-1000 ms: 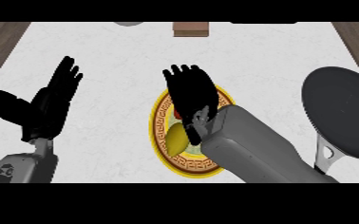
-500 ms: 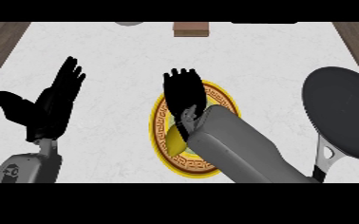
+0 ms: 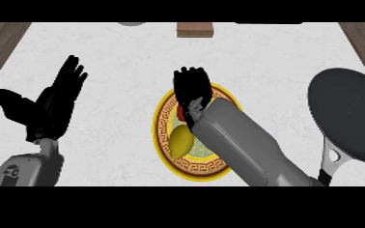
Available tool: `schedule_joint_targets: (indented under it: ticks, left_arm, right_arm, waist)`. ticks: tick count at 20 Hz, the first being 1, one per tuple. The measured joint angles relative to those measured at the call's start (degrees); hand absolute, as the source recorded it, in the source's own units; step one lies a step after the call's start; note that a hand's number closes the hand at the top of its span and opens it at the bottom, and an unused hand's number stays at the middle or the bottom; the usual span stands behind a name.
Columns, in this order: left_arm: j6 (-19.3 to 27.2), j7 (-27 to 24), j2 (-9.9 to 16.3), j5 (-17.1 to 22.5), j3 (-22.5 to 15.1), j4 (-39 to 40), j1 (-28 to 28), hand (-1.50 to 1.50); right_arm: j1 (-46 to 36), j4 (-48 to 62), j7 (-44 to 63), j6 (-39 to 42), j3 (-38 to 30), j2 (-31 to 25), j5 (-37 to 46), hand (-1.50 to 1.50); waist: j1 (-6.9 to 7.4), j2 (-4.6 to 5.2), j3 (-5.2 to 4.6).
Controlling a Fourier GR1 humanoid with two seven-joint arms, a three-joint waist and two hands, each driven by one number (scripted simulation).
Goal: Pick the bell pepper from the plate and place it in the pan
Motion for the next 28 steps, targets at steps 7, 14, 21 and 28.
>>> schedule_joint_targets:
  ticks: [7,14,21,28]
  left_arm:
    - [-0.6,0.9,-0.7,-0.9,1.0,1.0,-1.8,0.0]
    - [-0.8,1.1,-2.0,-2.0,0.9,-0.4,-0.7,0.0]
    - [-2.3,-0.2,-2.2,-2.0,1.8,0.7,-0.4,0.0]
    - [-2.5,0.4,-2.6,-2.6,2.3,1.1,-1.7,0.0]
  right_arm:
    - [-0.4,4.5,-2.5,-4.3,1.4,0.0,-0.2,-1.5]
    - [-0.8,9.1,-4.5,-8.7,2.7,0.0,-2.5,-1.5]
    - [-2.7,16.7,-13.4,-14.4,4.7,-0.8,-2.2,1.5]
    - [-4.0,18.9,-15.4,-19.3,7.4,-0.8,-4.5,1.5]
  waist:
    - [0.06,0.01,0.0]
    - [0.28,-0.03,-0.01]
    - [0.44,-0.26,-0.09]
    - [0.62,-0.29,-0.09]
